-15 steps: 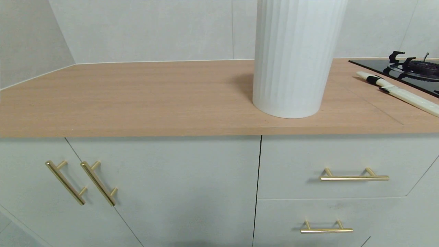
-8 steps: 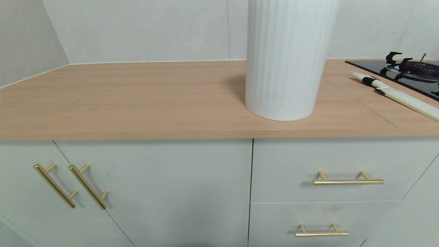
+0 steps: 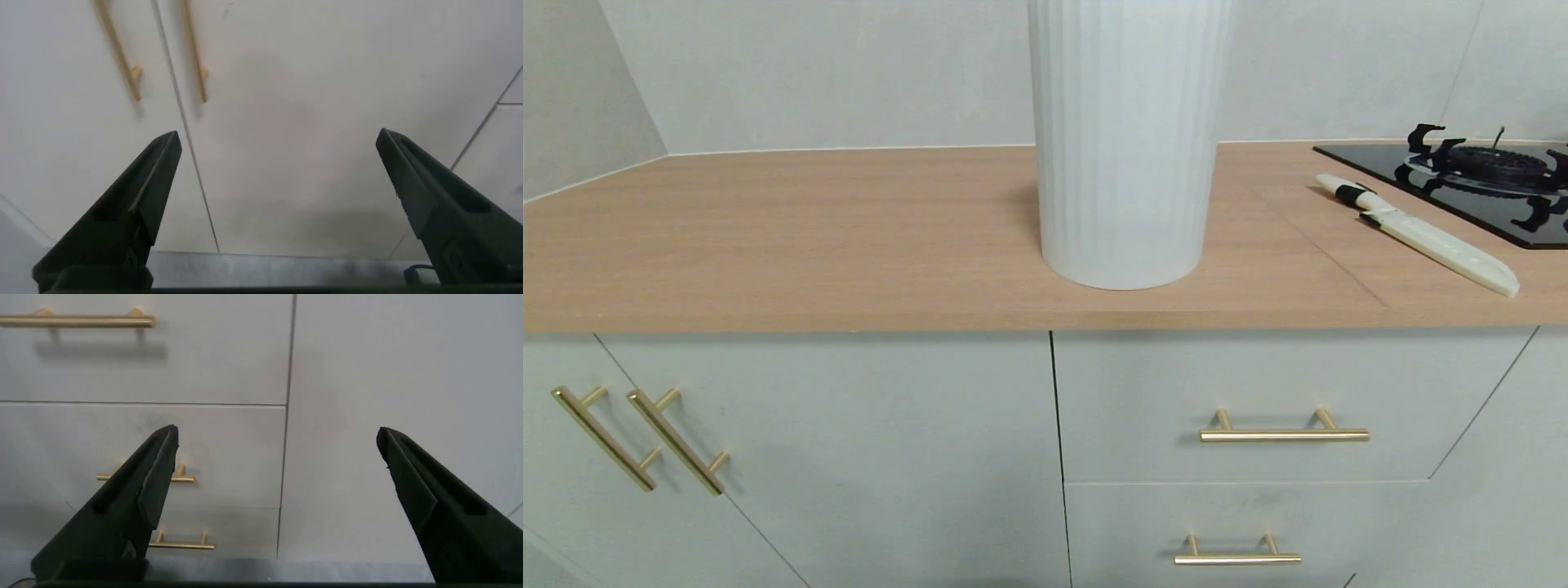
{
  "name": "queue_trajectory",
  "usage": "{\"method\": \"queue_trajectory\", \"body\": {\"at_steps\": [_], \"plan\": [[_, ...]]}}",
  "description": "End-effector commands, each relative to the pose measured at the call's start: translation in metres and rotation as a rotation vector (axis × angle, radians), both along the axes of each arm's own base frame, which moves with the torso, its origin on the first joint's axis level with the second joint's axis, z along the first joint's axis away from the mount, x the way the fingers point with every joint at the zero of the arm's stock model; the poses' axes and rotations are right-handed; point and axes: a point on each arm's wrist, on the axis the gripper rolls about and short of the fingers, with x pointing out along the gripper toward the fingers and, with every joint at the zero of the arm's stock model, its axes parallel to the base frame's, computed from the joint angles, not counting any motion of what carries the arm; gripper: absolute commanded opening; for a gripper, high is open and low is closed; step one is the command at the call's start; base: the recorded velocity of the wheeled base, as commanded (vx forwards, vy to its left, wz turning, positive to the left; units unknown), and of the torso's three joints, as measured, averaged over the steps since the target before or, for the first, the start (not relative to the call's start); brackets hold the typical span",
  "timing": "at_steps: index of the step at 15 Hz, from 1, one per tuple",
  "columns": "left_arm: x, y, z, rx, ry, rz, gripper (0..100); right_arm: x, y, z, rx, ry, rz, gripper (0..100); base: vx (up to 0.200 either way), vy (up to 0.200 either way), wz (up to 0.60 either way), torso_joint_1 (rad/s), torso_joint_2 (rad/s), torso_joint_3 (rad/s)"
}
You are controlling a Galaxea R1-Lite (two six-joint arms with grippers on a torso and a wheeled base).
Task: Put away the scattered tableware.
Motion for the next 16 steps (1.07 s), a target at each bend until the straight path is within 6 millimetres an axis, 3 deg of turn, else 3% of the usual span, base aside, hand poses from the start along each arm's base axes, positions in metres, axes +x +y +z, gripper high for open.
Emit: {"method": "queue_trajectory", "body": {"at_steps": [1,9,16], "plan": [[0.0000,0.0000,0.0000,0.000,0.000,0.000,100,0.0001,0.0000,0.0001,0.000,0.000,0.002,100,0.000,0.000,0.00,0.000,0.00,0.000],[0.0000,0.0000,0.0000,0.000,0.000,0.000,100,0.0001,0.0000,0.0001,0.001,0.000,0.002,100,0.000,0.000,0.00,0.001,-0.01,-0.003],[0.0000,0.0000,0.0000,0.000,0.000,0.000,100,0.0001,0.0000,0.0001,0.001,0.000,0.003,100,0.000,0.000,0.00,0.101,-0.38,-0.283]]}}
